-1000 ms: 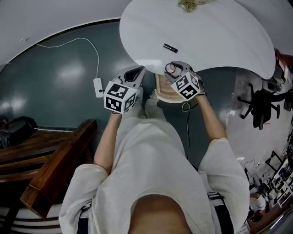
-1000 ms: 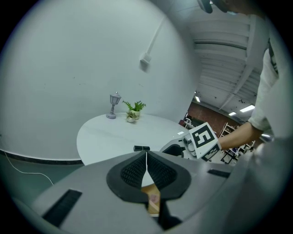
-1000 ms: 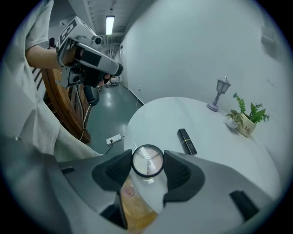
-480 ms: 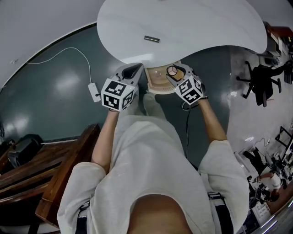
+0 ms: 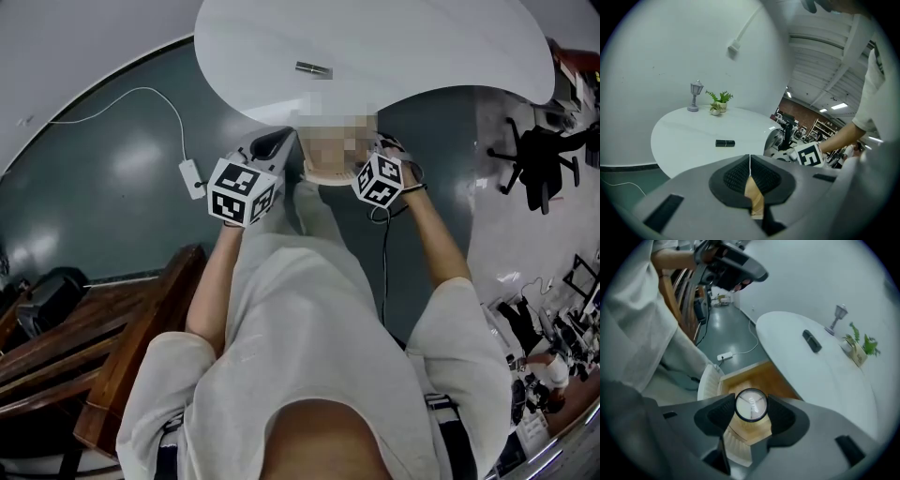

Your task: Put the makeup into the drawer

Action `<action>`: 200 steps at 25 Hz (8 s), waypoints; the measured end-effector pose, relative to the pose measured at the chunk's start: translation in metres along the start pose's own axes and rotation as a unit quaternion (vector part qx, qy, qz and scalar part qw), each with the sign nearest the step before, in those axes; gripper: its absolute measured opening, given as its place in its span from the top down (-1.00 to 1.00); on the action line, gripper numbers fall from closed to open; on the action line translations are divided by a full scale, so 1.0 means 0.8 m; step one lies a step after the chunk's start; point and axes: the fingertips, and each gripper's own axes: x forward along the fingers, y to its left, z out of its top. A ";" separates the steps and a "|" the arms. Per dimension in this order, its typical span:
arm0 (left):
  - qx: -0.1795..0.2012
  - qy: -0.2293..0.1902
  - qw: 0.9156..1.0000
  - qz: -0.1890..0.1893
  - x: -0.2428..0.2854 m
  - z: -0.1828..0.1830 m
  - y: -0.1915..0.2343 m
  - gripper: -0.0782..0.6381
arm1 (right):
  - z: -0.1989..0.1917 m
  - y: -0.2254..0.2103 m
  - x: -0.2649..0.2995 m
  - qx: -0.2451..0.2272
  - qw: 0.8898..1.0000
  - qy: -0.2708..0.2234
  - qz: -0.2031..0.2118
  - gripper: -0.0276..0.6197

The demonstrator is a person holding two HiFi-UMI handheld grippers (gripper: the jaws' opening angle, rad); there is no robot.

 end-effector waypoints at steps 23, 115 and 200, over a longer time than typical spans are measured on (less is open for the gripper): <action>-0.046 0.012 0.999 0.013 -0.004 -0.045 0.046 0.74 | -0.064 0.023 0.169 -0.206 0.962 0.156 0.083 0.24; -0.067 -0.045 0.993 0.089 -0.049 0.005 0.087 0.74 | 0.163 -0.225 0.028 0.159 0.976 -0.147 0.014 0.42; -0.081 0.034 0.995 0.051 -0.005 -0.116 0.051 0.74 | -0.047 0.036 0.211 -0.162 0.974 0.096 0.124 0.62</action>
